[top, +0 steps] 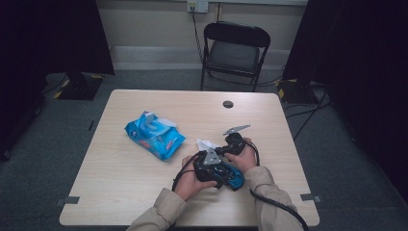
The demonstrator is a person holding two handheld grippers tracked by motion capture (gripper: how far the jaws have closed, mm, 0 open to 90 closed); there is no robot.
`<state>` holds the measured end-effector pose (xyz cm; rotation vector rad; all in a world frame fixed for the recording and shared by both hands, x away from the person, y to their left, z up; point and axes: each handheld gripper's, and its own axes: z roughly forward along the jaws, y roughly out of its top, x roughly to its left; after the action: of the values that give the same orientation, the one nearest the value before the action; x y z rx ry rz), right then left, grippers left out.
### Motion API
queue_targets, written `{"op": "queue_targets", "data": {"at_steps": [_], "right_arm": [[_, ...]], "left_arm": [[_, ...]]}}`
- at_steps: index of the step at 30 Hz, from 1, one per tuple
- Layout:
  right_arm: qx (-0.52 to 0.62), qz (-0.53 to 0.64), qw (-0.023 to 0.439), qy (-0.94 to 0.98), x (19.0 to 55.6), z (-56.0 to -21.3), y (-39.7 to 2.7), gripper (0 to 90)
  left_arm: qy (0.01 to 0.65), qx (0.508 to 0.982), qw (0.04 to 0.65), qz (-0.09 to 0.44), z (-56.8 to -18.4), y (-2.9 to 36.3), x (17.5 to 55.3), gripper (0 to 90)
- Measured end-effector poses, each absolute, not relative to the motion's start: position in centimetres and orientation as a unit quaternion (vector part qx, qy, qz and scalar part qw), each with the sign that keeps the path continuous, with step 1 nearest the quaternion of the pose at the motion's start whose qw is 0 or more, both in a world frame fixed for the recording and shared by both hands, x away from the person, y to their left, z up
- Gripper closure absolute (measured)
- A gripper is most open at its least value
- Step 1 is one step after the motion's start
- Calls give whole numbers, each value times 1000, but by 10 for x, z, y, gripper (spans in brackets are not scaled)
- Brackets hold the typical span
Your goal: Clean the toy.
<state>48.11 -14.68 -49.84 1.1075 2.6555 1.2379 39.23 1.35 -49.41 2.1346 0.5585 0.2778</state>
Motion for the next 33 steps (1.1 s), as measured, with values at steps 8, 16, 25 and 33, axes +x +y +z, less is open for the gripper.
{"op": "queue_targets", "data": {"at_steps": [8, 16, 25, 33], "right_arm": [[335, 383, 0, 861, 478, -496, -148, 884], [326, 383, -4, 864, 471, -496, -158, 884], [320, 377, 4, 869, 464, -494, -175, 883], [316, 368, 3, 874, 453, -492, -194, 882]], "left_arm": [[227, 862, 440, 114, -494, 15, 393, 94], [227, 862, 439, 114, -494, 15, 393, 94], [228, 862, 437, 114, -493, 15, 393, 94], [228, 862, 437, 114, -493, 14, 393, 95]]}}
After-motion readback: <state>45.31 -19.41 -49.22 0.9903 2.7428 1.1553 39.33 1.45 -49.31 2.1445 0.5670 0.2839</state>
